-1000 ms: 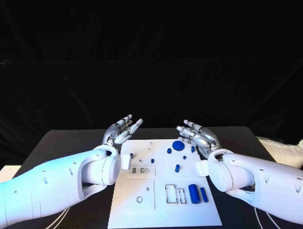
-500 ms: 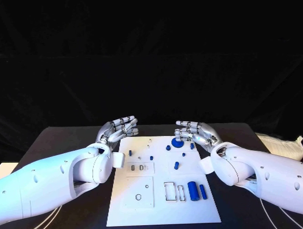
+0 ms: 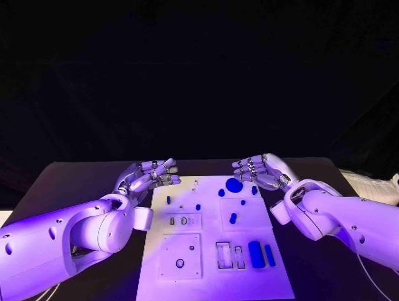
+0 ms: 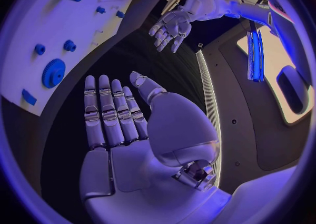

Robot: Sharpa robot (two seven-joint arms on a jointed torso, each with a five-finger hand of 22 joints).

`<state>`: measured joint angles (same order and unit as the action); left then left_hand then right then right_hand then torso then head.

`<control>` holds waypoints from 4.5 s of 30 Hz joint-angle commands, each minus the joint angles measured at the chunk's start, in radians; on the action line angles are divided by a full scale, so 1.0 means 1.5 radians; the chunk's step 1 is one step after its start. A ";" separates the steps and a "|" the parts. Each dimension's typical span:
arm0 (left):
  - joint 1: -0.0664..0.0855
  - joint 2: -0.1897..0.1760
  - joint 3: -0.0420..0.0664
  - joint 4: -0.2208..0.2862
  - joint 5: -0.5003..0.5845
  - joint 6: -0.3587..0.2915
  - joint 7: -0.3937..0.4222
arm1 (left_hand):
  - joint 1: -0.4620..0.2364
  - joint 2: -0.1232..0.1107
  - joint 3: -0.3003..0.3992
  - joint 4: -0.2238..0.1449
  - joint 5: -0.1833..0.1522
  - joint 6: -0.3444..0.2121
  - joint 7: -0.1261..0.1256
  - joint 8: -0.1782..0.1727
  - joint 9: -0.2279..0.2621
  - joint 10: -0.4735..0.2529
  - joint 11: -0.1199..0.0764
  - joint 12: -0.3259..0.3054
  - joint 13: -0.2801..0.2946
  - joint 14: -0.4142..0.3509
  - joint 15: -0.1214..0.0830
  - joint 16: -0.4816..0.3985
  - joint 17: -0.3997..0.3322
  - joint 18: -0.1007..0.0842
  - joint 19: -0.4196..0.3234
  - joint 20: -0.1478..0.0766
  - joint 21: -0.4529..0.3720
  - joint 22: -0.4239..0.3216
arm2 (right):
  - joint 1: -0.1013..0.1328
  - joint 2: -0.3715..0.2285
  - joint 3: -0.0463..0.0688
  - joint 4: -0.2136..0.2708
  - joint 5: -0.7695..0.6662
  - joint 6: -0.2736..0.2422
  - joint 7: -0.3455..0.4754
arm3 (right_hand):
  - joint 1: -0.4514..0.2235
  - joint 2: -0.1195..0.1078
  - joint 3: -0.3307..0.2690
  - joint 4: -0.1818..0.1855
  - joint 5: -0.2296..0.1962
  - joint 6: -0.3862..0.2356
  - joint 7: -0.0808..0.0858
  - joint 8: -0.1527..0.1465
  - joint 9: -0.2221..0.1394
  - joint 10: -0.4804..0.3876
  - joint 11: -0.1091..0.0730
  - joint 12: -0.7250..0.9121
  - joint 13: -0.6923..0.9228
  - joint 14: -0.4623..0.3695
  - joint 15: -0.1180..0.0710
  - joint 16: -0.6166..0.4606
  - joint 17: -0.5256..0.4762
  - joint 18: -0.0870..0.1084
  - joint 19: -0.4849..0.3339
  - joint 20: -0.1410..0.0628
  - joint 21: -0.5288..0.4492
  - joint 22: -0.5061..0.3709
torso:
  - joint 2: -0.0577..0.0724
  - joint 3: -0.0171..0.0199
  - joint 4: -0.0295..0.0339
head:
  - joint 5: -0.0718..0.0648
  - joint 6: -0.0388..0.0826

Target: Assemble the parts on the task board

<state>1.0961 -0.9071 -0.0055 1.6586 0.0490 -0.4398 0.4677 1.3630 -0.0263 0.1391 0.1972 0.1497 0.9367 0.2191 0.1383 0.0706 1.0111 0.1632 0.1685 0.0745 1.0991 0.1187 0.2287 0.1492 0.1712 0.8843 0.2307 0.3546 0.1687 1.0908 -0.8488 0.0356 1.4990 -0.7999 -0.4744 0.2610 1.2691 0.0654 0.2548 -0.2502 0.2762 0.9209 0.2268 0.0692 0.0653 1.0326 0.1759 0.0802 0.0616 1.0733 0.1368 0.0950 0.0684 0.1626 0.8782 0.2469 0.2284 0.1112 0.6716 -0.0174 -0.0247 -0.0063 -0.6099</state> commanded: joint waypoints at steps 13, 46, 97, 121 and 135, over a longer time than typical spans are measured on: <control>0.017 -0.059 0.003 0.113 0.017 0.077 -0.007 | 0.005 0.006 0.005 -0.015 -0.003 0.021 -0.008 -0.007 -0.003 0.024 -0.009 -0.011 -0.003 0.059 -0.018 0.016 0.031 0.008 0.061 -0.020 0.044 0.018 | 0.047 0.001 0.011 0.027 -0.517 0.090 -0.232 | 0.002 -0.050 0.012 0.011 -0.034 0.095 -0.046 -0.002 0.001 0.120 -0.058 -0.012 0.001 0.294 -0.092 0.131 0.089 0.012 0.173 -0.098 0.280 0.156 | 0.068 -0.0142 0.0122 | -0.020 0.020; 0.027 -0.068 0.004 0.147 0.017 0.086 -0.012 | 0.006 0.005 0.006 -0.019 -0.003 0.017 -0.006 -0.015 -0.004 0.018 -0.006 -0.021 -0.005 0.054 -0.017 0.009 0.037 0.006 0.061 -0.020 0.049 0.020 | 0.076 0.044 0.012 0.007 -0.632 0.209 -0.294 | 0.016 -0.123 0.094 0.139 -0.062 0.083 -0.055 -0.003 0.002 0.089 -0.061 -0.012 0.001 0.276 -0.093 0.575 0.430 -0.037 0.254 -0.096 0.693 0.607 | 0.106 -0.0202 0.0228 | -0.028 0.034; 0.027 -0.069 0.004 0.140 0.017 0.083 -0.024 | 0.009 0.006 0.009 -0.023 -0.003 0.015 -0.004 -0.019 -0.004 0.016 -0.005 -0.026 -0.005 0.054 -0.016 0.006 0.040 0.006 0.060 -0.020 0.050 0.021 | 0.078 0.077 0.012 0.013 -0.610 0.047 -0.299 | 0.045 -0.082 0.130 0.177 -0.088 0.160 -0.073 0.024 0.027 0.176 -0.083 -0.007 0.008 0.278 -0.108 0.705 0.553 -0.055 0.303 -0.108 0.772 0.722 | 0.124 -0.0224 0.0266 | -0.026 0.047; 0.027 -0.066 0.004 0.141 0.017 0.085 -0.027 | 0.012 0.006 0.010 -0.027 -0.003 0.015 -0.004 -0.020 -0.003 0.016 -0.005 -0.028 -0.005 0.054 -0.016 0.005 0.042 0.006 0.059 -0.020 0.051 0.022 | 0.086 0.157 0.013 -0.058 -0.603 0.051 -0.305 | 0.043 -0.088 0.130 0.180 -0.091 0.156 -0.070 0.019 0.029 0.172 -0.080 -0.012 0.006 0.277 -0.107 0.711 0.558 -0.056 0.304 -0.108 0.775 0.727 | 0.127 -0.0228 0.0269 | -0.023 0.049; 0.027 -0.065 0.004 0.141 0.017 0.085 -0.028 | 0.012 0.006 0.010 -0.027 -0.003 0.015 -0.004 -0.020 -0.003 0.016 -0.005 -0.028 -0.005 0.054 -0.016 0.005 0.042 0.006 0.059 -0.020 0.051 0.022 | 0.087 0.191 0.012 -0.100 -0.603 0.063 -0.309 | 0.042 -0.089 0.130 0.182 -0.091 0.155 -0.070 0.018 0.029 0.171 -0.080 -0.012 0.006 0.277 -0.107 0.712 0.559 -0.056 0.304 -0.107 0.776 0.728 | 0.128 -0.0233 0.0273 | -0.022 0.051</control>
<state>1.1358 -1.0065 -0.0007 1.8681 0.0724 -0.3310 0.4220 1.3710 -0.0184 0.1544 0.1656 0.1497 0.9612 0.2090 0.1130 0.0663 1.0382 0.1502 0.1312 0.0678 1.1815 0.0897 0.2390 0.2113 0.1710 0.9683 0.1999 0.4260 0.2001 1.2221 -0.5656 0.0551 1.3570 -1.7004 -0.3984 -0.1932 1.3382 -0.0621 0.4489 0.0143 0.1335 1.1481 0.1204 0.0890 0.0770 1.2899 0.0487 0.0686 0.0715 1.4665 -0.0181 1.1602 0.9056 0.0919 1.3306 0.0860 1.3864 1.2022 0.8627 -0.0520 0.0158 -0.0386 -0.5344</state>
